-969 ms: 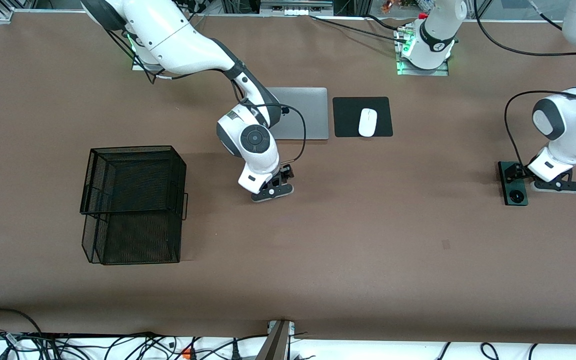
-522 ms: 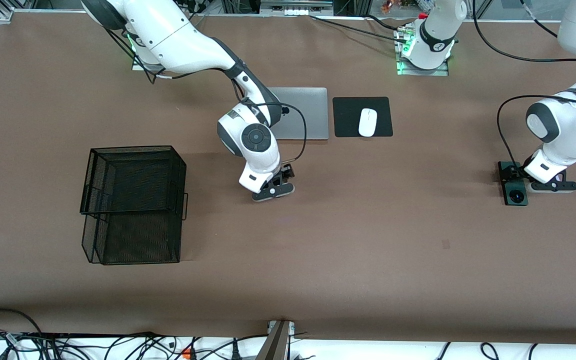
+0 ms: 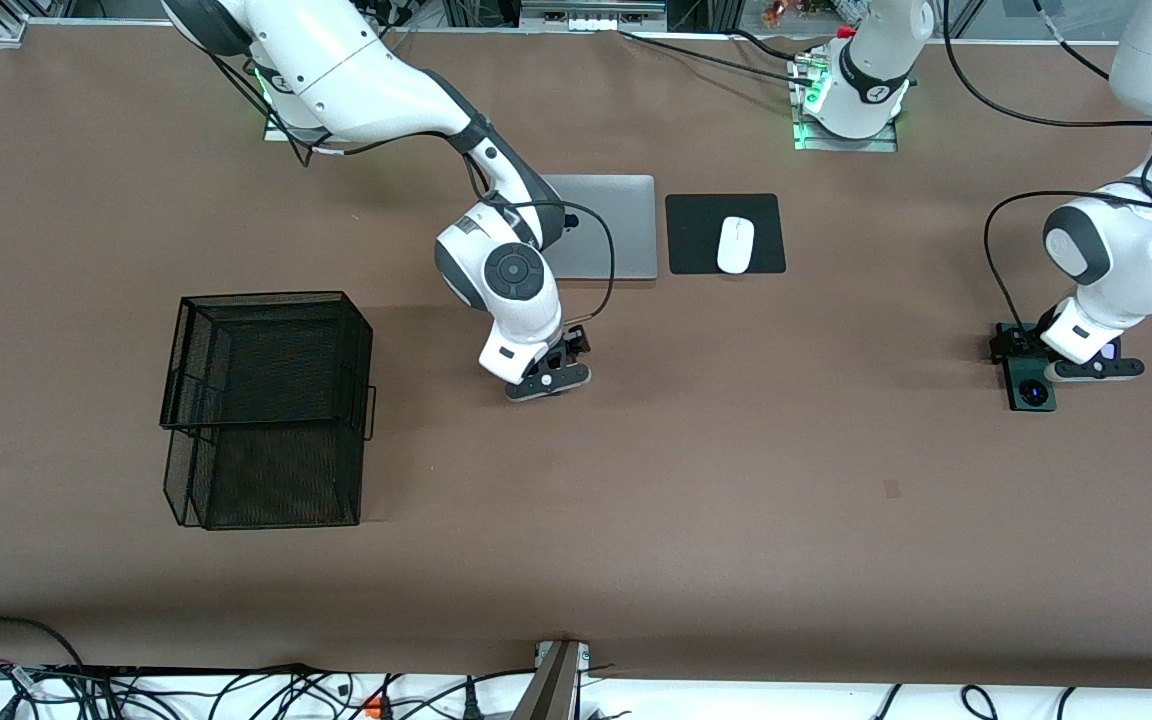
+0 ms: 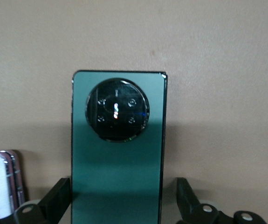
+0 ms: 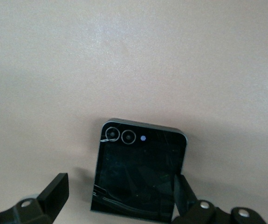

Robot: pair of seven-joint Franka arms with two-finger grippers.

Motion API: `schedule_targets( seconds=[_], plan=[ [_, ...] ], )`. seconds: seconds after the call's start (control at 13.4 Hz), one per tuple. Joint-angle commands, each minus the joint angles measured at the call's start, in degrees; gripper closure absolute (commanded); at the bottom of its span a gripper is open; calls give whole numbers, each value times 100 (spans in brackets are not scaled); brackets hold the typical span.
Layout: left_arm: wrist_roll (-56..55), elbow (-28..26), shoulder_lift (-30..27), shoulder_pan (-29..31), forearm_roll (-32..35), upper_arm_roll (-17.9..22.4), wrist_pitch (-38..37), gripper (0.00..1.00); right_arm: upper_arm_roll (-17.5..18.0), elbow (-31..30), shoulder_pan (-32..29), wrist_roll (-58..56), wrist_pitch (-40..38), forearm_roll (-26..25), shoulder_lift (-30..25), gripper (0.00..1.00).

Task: Place phones with both arms
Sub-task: 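Grasp the black phone with the right gripper while the left grasps the green phone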

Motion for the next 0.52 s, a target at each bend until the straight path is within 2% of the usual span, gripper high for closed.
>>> schedule_targets(
  seconds=[0.0,0.45],
  plan=[
    [288,8,89,76,-154,-70,103,0,-98,-157,55,37,-79,-257,-142,0],
    [359,184,256,243,-145,-70,103,0,-98,-192,90,168,-18,-284,-71,0]
  ],
)
